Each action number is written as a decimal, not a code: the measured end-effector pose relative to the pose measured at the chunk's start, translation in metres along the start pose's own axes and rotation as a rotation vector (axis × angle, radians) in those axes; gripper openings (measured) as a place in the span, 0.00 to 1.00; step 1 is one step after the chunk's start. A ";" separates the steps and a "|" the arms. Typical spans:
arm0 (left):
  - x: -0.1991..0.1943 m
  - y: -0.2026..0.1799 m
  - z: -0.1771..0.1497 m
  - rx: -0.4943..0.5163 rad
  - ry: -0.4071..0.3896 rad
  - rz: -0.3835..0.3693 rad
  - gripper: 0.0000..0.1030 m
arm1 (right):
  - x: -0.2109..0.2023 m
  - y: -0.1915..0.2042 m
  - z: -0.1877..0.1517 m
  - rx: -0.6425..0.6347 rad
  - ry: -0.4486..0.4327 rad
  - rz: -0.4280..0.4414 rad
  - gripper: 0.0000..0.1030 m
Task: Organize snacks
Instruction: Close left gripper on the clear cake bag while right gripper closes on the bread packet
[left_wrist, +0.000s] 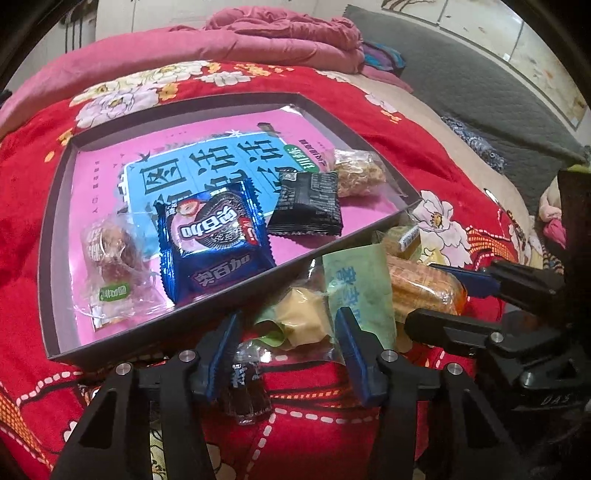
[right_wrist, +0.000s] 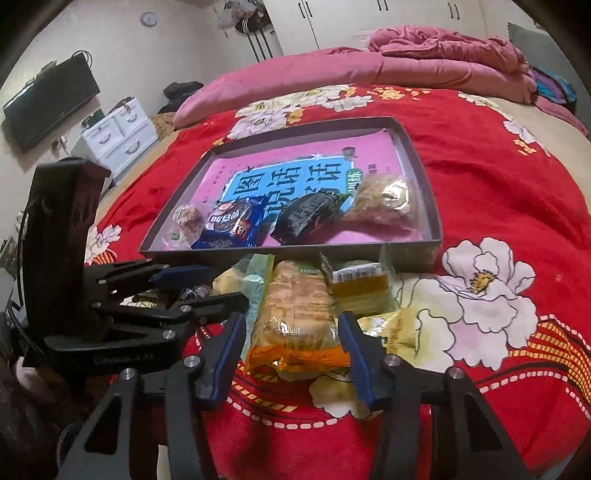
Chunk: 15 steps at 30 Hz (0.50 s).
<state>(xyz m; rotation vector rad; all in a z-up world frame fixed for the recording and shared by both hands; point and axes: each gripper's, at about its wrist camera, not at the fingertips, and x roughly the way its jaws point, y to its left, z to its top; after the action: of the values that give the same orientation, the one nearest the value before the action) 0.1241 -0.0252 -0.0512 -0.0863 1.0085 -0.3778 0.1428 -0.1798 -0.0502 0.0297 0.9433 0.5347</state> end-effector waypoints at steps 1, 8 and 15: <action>0.000 0.001 0.000 -0.004 0.001 -0.003 0.53 | 0.001 0.000 0.001 0.002 0.003 0.006 0.50; 0.005 0.000 0.001 -0.009 0.015 -0.017 0.53 | 0.014 0.001 0.006 0.009 0.016 0.033 0.43; 0.011 -0.003 0.004 -0.019 0.026 -0.031 0.51 | 0.009 -0.006 0.006 0.048 0.008 0.058 0.38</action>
<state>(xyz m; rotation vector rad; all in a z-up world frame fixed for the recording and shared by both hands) 0.1322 -0.0321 -0.0576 -0.1144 1.0377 -0.3987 0.1540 -0.1803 -0.0553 0.0980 0.9654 0.5659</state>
